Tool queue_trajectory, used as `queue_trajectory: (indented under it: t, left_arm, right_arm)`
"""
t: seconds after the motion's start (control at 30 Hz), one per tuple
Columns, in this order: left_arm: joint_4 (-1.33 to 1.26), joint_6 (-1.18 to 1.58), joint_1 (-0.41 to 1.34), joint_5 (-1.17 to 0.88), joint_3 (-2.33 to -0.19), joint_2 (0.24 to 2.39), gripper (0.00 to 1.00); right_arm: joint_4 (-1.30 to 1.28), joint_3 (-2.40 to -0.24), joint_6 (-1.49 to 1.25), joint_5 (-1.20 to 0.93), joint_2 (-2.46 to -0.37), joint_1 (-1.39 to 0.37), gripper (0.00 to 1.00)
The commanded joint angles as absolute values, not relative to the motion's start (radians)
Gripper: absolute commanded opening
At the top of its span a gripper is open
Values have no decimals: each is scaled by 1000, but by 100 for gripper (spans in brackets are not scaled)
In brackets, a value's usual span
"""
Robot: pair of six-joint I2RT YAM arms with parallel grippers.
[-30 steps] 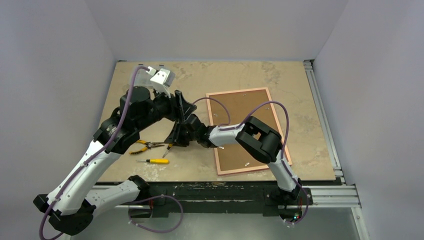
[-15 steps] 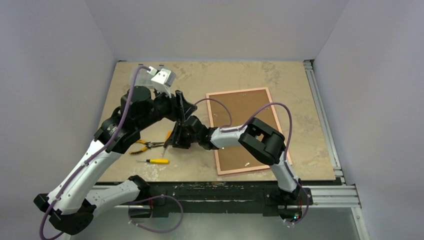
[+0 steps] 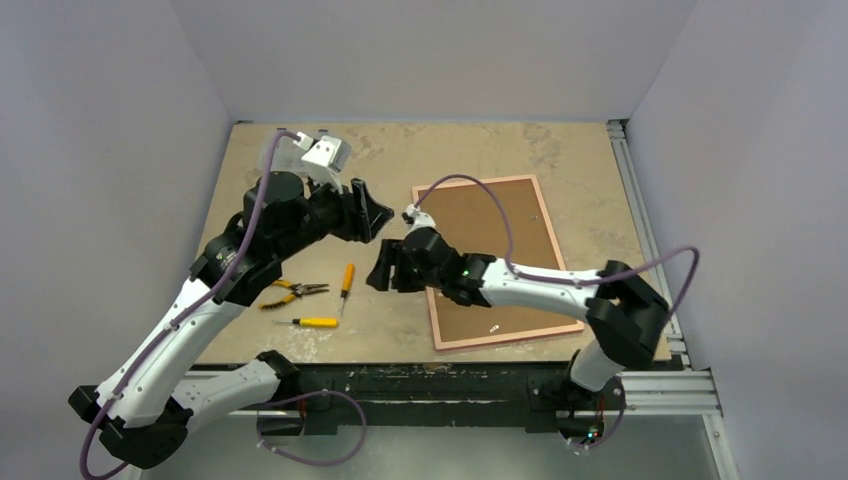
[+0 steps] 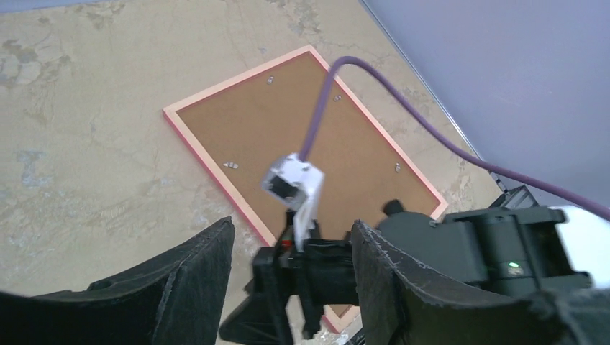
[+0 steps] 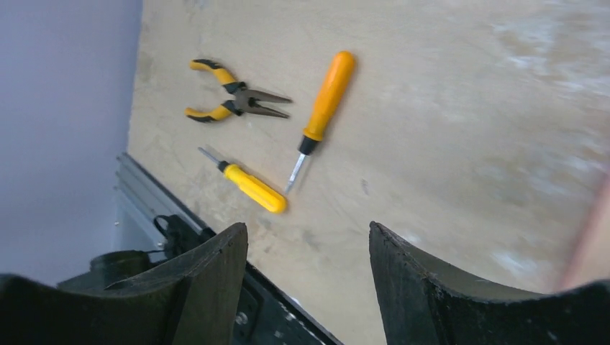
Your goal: Take the photo out of the frame
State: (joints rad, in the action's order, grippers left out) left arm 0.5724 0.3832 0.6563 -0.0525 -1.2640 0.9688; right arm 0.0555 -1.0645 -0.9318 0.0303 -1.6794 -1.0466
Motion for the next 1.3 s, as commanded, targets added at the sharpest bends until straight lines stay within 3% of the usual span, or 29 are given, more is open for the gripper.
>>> queue_trajectory:
  t: [0.0,0.2,0.4,0.63,0.87,1.13,1.27]
  left_arm:
    - [545,455,631,16,-1250,986,61]
    - [481,612,484,-180,-1193,1097,65]
    - [281,839,323,-515,-1075,1328,62]
    - [187,938,301,-630,-1025,1509,59]
    - [108,1082,290,-707,-975,1622,57]
    - [88,1192,284,-718,-917,1692,52]
    - [71,1209,283,-716,-900,1696,51]
  right_arm:
    - [-270,-949,-856,278,-1495,-1075,62]
    - [-542,-926,-928,461,-1357,-1188,65]
    - [-733,-1052,-984,556,-1504,-1245,67]
    - [-768,-1152,-986,601,-1652,-1262,46]
    - [-699,-1171,-972,572,-1730,-1263,45]
    - [-711,-1194,-990,605,-1788,-1268,36]
    - [-727,-1201,-1002,624,-1800,-1273,18]
